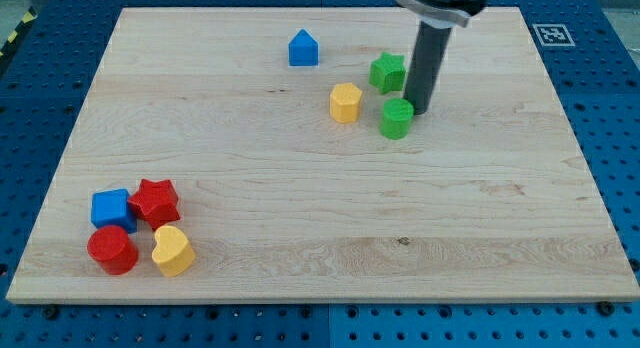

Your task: Push the green circle to the bottom right side of the red star

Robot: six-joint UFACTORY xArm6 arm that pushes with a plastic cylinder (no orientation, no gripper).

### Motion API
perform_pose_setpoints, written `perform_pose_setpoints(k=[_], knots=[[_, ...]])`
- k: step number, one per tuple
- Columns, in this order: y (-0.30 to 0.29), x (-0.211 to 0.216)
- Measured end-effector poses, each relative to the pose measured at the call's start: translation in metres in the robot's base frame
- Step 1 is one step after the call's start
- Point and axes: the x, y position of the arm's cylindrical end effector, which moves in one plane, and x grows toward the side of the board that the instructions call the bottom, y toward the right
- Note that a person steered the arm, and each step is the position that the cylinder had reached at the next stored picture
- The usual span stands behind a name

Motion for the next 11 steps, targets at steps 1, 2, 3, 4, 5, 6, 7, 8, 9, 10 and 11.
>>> perform_pose_setpoints(k=[1, 2, 3, 4, 5, 6, 7, 8, 9, 10, 11], knots=[[-0.030, 0.006], [-0.041, 0.037], [-0.041, 0.081], [-0.033, 0.112], [-0.008, 0.118], [-0.004, 0.134], [-0.029, 0.135], [-0.075, 0.135], [-0.105, 0.144], [-0.121, 0.162], [-0.121, 0.176]])
